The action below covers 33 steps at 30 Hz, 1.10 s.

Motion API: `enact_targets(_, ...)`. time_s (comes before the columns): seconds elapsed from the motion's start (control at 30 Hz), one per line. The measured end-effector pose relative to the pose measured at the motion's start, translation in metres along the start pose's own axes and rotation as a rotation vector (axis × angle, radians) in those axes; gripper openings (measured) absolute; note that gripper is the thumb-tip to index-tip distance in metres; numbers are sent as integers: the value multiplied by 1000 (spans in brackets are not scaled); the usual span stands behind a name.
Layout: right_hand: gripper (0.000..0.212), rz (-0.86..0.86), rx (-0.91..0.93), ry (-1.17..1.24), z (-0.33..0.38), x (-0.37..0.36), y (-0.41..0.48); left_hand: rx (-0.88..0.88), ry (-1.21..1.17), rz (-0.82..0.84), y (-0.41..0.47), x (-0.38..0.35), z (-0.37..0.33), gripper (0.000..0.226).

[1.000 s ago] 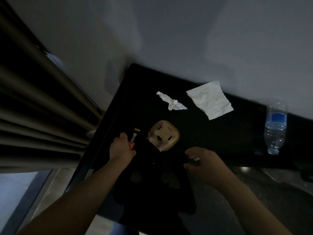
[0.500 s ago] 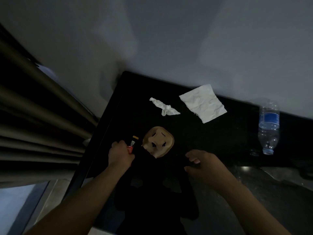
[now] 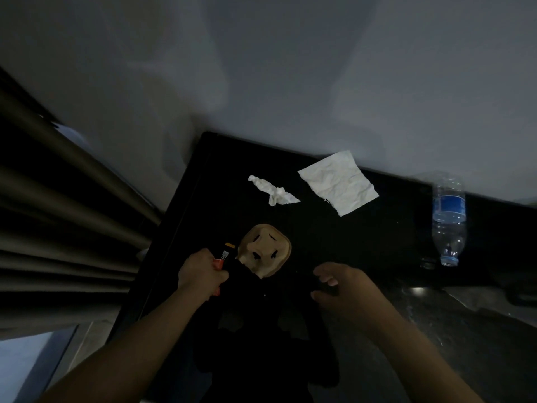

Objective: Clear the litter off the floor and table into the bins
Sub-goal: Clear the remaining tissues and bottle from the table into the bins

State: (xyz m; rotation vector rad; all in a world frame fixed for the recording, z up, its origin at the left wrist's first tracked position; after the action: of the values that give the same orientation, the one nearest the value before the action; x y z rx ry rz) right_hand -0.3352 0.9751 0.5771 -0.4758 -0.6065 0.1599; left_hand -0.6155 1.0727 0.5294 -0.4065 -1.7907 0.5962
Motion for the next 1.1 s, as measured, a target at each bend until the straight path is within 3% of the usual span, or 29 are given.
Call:
enact_targets(0.2,39,-4,-23,61,-8,1,1,-118,-106,-69,6,33,-30,25)
enact_targets(0.47,32,-32,-25,125,-21,12,3,-363,38,-200,36,66,-109,24)
enact_targets(0.67,32,-34,-62,202,-49,23,4,-532,215,-167,66,56,-153,41)
enact_targets(0.9,30,11,-141,258,-77,25,7,-481,189,-189,93,45,-175,37)
enact_targets(1.1,30,42,-167,290,-88,24,10,-567,180,-120,104,33,-175,67)
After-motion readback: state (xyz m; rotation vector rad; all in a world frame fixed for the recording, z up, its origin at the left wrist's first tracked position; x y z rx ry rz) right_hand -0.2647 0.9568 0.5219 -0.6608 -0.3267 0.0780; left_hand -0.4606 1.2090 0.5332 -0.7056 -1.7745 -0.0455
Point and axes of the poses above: each hand's wrist, its own y-axis towards the middle knuckle, its own x-axis out of the back of the hand, z = x × y, the point moved 3 cm from there along y, towards the middle knuckle, and after that the axes turned 13 degrees about y, right-handed, at the moved point
